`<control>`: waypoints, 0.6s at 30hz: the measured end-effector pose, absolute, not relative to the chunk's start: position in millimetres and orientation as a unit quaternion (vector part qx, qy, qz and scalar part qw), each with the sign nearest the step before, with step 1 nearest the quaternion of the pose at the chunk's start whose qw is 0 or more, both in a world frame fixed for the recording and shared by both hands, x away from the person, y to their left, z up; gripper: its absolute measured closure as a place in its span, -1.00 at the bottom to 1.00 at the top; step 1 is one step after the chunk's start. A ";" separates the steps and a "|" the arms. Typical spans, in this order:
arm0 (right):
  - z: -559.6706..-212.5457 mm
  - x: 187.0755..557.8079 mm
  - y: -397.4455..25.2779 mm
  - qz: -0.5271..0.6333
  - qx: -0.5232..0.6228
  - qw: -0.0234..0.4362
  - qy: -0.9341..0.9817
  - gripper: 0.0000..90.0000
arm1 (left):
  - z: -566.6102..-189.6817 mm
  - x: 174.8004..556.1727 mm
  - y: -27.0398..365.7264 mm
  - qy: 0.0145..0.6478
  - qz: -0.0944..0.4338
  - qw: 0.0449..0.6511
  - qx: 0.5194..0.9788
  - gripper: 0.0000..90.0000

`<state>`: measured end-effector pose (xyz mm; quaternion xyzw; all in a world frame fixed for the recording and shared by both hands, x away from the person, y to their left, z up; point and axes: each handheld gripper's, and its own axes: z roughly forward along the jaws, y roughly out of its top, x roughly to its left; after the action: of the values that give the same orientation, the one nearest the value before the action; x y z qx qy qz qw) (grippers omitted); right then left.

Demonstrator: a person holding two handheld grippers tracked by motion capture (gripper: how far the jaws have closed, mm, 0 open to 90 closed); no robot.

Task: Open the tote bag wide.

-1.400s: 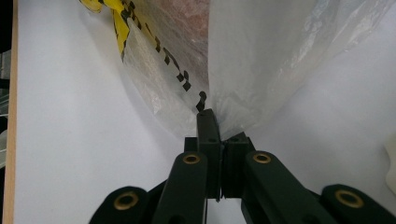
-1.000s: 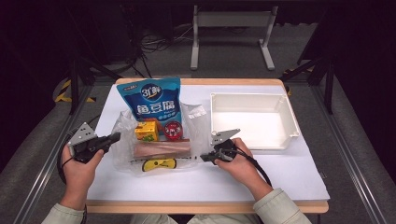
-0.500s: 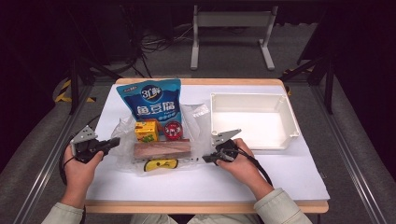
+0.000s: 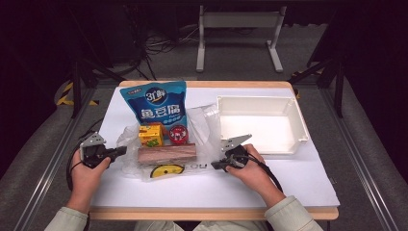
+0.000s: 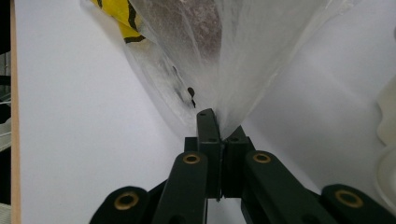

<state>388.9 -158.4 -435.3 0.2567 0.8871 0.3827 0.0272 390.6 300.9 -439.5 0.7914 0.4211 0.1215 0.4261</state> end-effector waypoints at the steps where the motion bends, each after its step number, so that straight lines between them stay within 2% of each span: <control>1: -434.6 388.2 -158.6 0.384 0.256 0.028 0.887 0.97 | -440.0 391.0 301.0 0.419 0.121 0.426 0.793 0.98; 4: -432.3 386.6 -158.6 0.389 0.256 0.028 0.885 0.86 | -438.9 389.9 300.3 0.413 0.122 0.429 0.794 0.98; 6: -428.2 384.4 -159.0 0.400 0.258 0.025 0.879 0.70 | -437.1 388.3 300.4 0.406 0.129 0.434 0.794 0.98; 9: -420.4 381.2 -159.4 0.427 0.266 0.033 0.864 0.23 | -435.0 386.7 300.7 0.402 0.134 0.439 0.792 0.98; 12: -410.0 378.3 -160.9 0.453 0.270 0.058 0.848 -0.14 | -433.5 385.4 300.7 0.400 0.135 0.440 0.793 0.98; 18: -376.9 378.0 -167.5 0.500 0.258 0.111 0.819 -0.36 | -431.3 383.8 301.0 0.398 0.140 0.444 0.790 0.98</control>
<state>378.0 -167.5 -376.9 0.2579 0.8191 0.5003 0.1105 383.8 301.0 -431.3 0.7904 0.3984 0.1403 0.4436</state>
